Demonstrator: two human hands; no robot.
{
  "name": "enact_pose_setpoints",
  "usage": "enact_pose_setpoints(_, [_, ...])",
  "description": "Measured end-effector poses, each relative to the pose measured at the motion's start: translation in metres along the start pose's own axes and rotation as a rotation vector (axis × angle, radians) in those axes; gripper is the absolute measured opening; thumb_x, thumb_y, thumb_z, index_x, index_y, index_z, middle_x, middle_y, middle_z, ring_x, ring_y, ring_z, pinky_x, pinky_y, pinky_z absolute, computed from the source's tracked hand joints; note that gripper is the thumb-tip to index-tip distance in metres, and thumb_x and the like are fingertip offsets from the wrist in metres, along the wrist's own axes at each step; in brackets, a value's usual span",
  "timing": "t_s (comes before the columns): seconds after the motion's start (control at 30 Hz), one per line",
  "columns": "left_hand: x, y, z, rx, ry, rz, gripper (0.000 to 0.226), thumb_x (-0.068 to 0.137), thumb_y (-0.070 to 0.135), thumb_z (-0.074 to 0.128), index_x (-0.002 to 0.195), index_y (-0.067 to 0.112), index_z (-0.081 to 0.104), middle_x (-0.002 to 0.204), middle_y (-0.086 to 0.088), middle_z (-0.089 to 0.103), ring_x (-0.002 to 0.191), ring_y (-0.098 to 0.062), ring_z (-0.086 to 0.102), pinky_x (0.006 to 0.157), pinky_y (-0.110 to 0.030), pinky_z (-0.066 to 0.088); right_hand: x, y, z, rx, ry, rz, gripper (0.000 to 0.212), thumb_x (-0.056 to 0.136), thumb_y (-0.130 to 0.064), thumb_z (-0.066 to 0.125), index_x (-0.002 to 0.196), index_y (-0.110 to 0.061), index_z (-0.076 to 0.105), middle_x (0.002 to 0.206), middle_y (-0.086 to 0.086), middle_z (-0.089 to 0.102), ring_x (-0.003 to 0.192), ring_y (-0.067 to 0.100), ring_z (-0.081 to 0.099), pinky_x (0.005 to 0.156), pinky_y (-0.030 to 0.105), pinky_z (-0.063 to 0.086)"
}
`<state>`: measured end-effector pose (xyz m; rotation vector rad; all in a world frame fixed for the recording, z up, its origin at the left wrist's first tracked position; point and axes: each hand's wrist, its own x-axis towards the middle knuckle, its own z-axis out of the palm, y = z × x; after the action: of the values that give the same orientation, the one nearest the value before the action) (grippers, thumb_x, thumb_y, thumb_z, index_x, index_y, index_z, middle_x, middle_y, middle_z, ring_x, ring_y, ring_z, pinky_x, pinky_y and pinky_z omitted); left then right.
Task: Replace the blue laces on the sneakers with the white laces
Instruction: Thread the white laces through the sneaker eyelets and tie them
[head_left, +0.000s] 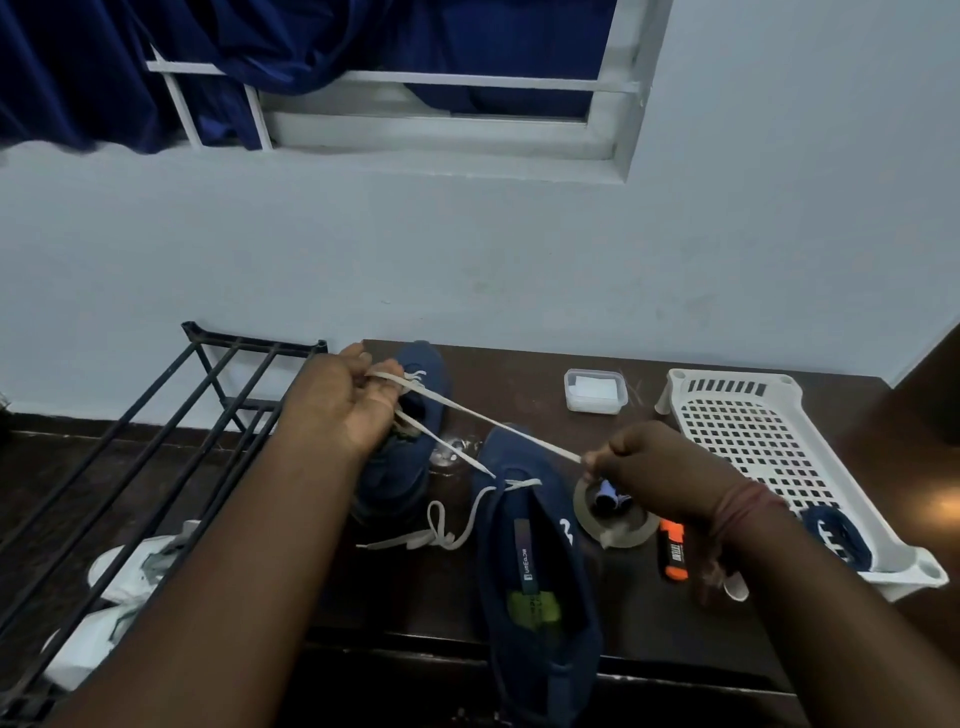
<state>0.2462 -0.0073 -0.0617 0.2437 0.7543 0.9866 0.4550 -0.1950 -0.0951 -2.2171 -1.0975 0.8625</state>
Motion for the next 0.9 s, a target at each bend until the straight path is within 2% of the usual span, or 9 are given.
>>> enact_pose_setpoints(0.13, [0.000, -0.010, 0.003, 0.194, -0.013, 0.062, 0.034, 0.101, -0.001, 0.042, 0.131, 0.008, 0.054, 0.121, -0.010, 0.051, 0.108, -0.026, 0.058, 0.087, -0.038, 0.056, 0.002, -0.001, 0.004, -0.093, 0.103, 0.065, 0.044, 0.091, -0.030, 0.067, 0.054, -0.010, 0.052, 0.048, 0.001, 0.049, 0.044, 0.013, 0.045, 0.049, 0.022, 0.037])
enact_pose_setpoints(0.23, [-0.016, -0.034, 0.006, 1.017, -0.117, 0.183, 0.031, 0.098, 0.014, 0.049, 0.127, 0.007, 0.057, 0.115, -0.010, 0.054, 0.098, -0.020, 0.058, 0.089, -0.039, 0.049, 0.003, -0.008, 0.014, 0.045, 0.055, 0.010, 0.035, 0.091, -0.032, 0.068, 0.064, -0.009, 0.062, 0.054, 0.006, 0.055, 0.046, 0.016, 0.050, 0.052, 0.026, 0.045])
enact_pose_setpoints(0.3, [-0.028, -0.055, 0.001, 1.578, -0.339, 0.227, 0.044, 0.097, 0.029, 0.055, 0.141, 0.026, 0.052, 0.135, 0.000, 0.055, 0.118, -0.018, 0.056, 0.103, -0.039, 0.044, 0.002, -0.014, 0.019, 0.121, 0.030, -0.055, 0.034, 0.092, -0.034, 0.066, 0.066, -0.013, 0.064, 0.053, 0.001, 0.051, 0.047, 0.014, 0.045, 0.048, 0.023, 0.040])
enact_pose_setpoints(0.37, [-0.041, -0.075, -0.004, 1.822, -0.605, 0.256, 0.042, 0.094, 0.032, 0.062, 0.135, 0.038, 0.056, 0.135, 0.009, 0.058, 0.119, -0.012, 0.057, 0.102, -0.034, 0.046, 0.001, -0.020, 0.022, 0.193, -0.016, -0.107, 0.033, 0.095, -0.031, 0.062, 0.072, -0.008, 0.066, 0.049, -0.007, 0.046, 0.040, 0.007, 0.039, 0.041, 0.018, 0.034])
enact_pose_setpoints(0.43, [-0.040, -0.086, -0.008, 1.938, -0.662, 0.391, 0.028, 0.090, 0.026, 0.066, 0.116, 0.035, 0.067, 0.111, 0.008, 0.070, 0.100, -0.012, 0.065, 0.090, -0.032, 0.053, 0.002, -0.023, 0.025, 0.252, -0.067, -0.109, 0.033, 0.097, -0.027, 0.059, 0.085, 0.003, 0.068, 0.051, -0.007, 0.045, 0.037, 0.002, 0.034, 0.037, 0.015, 0.030])
enact_pose_setpoints(0.57, [-0.021, -0.078, -0.009, 1.943, -0.468, 0.525, 0.009, 0.087, 0.025, 0.067, 0.082, 0.028, 0.074, 0.073, 0.007, 0.073, 0.074, -0.010, 0.070, 0.076, -0.036, 0.058, 0.003, -0.021, 0.022, 0.269, -0.067, -0.018, 0.026, 0.093, -0.024, 0.063, 0.088, 0.000, 0.072, 0.054, -0.002, 0.049, 0.039, 0.006, 0.036, 0.043, 0.021, 0.033])
enact_pose_setpoints(0.73, [-0.008, -0.061, -0.018, 2.148, -0.294, 0.534, 0.012, 0.091, 0.027, 0.061, 0.088, 0.027, 0.073, 0.085, 0.002, 0.073, 0.084, -0.020, 0.068, 0.078, -0.037, 0.058, 0.006, -0.012, 0.021, 0.231, -0.055, 0.080, 0.017, 0.089, -0.016, 0.067, 0.086, -0.001, 0.075, 0.058, 0.001, 0.060, 0.042, 0.008, 0.047, 0.049, 0.022, 0.042])
enact_pose_setpoints(0.83, [-0.013, -0.073, -0.017, 2.211, -0.477, 0.513, 0.047, 0.085, 0.041, 0.069, 0.131, 0.037, 0.061, 0.128, 0.004, 0.066, 0.121, -0.019, 0.059, 0.107, -0.043, 0.043, 0.007, -0.015, 0.029, 0.178, -0.058, 0.029, 0.021, 0.089, 0.000, 0.058, 0.075, -0.005, 0.074, 0.062, 0.000, 0.067, 0.048, 0.002, 0.056, 0.051, 0.014, 0.045])
enact_pose_setpoints(0.9, [-0.016, -0.085, -0.014, 2.149, -0.626, 0.518, 0.060, 0.083, 0.043, 0.071, 0.140, 0.039, 0.052, 0.136, 0.008, 0.061, 0.129, -0.013, 0.053, 0.117, -0.043, 0.029, 0.007, -0.019, 0.035, 0.242, -0.054, -0.007, 0.025, 0.086, 0.005, 0.056, 0.073, -0.007, 0.073, 0.070, 0.008, 0.072, 0.057, 0.011, 0.062, 0.058, 0.022, 0.050])
